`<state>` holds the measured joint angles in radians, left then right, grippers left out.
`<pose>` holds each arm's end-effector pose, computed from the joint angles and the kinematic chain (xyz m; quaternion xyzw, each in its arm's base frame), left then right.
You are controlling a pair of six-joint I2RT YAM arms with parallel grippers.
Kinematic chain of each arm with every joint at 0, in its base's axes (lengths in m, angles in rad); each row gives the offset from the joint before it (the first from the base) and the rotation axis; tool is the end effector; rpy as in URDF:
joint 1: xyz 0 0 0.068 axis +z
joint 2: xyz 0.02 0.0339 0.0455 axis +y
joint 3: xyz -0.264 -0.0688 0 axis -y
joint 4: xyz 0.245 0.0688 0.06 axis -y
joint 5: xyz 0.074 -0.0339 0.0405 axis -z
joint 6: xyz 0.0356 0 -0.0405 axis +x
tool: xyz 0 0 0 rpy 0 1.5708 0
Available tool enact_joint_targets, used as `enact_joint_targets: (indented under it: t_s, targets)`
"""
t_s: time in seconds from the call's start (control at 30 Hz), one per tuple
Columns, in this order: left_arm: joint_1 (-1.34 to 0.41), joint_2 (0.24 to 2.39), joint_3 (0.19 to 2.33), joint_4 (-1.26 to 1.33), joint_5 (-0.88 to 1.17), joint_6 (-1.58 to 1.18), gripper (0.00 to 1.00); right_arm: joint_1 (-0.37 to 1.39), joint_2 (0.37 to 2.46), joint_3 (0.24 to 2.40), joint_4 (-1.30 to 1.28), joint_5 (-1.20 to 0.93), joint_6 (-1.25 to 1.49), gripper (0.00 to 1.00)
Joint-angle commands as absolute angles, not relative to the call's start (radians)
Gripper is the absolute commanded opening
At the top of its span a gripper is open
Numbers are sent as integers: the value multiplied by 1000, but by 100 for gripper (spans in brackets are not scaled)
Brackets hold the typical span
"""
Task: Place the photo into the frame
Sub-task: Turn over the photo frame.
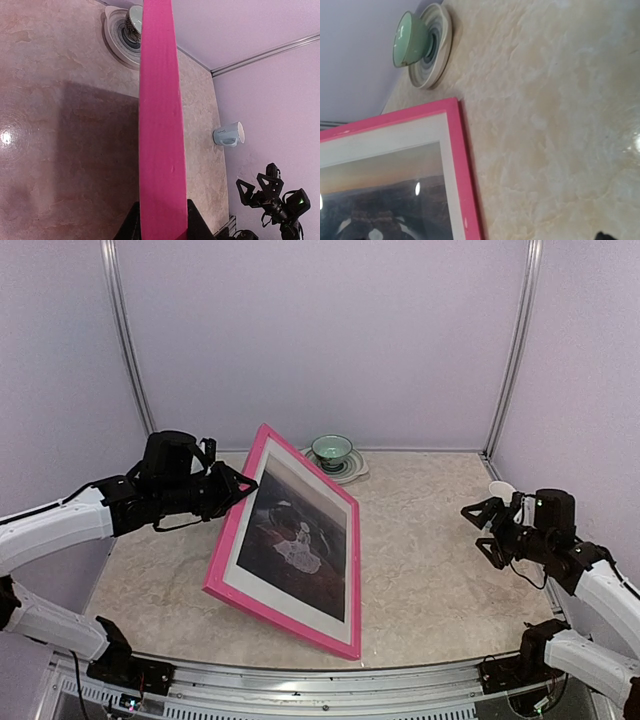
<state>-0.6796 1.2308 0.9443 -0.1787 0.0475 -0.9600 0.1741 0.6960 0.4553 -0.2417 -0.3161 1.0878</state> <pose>0.2182 -0.1785 0.3016 -0.1065 0.8442 -0.3975 0.3434 0.1608 0.0395 0.2326 0.2996 0.7942 0.4103 0.3334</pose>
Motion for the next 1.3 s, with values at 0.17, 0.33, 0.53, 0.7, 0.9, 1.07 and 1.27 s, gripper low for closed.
enact_joint_targets:
  t_s: [0.17, 0.33, 0.53, 0.7, 0.9, 1.07, 1.27]
  targets:
    - [-673, 1187, 872, -51, 4, -944, 0, 202, 768, 405, -122, -388, 1077, 99]
    - [-672, 1203, 825, -17, 7, -954, 0, 252, 814, 394, -89, -362, 1070, 99]
    - [-669, 1225, 782, 29, 8, -958, 0, 325, 903, 400, -35, -339, 1058, 99]
    - [-667, 1236, 727, 96, 16, -978, 0, 383, 998, 433, -21, -319, 1024, 99]
    - [-666, 1272, 712, 118, 42, -974, 0, 438, 1107, 476, -3, -307, 991, 99]
    - [-666, 1296, 695, 137, 65, -967, 0, 475, 1189, 510, 31, -301, 982, 99]
    - [-667, 1319, 656, 178, 83, -977, 0, 504, 1276, 549, 55, -285, 975, 99]
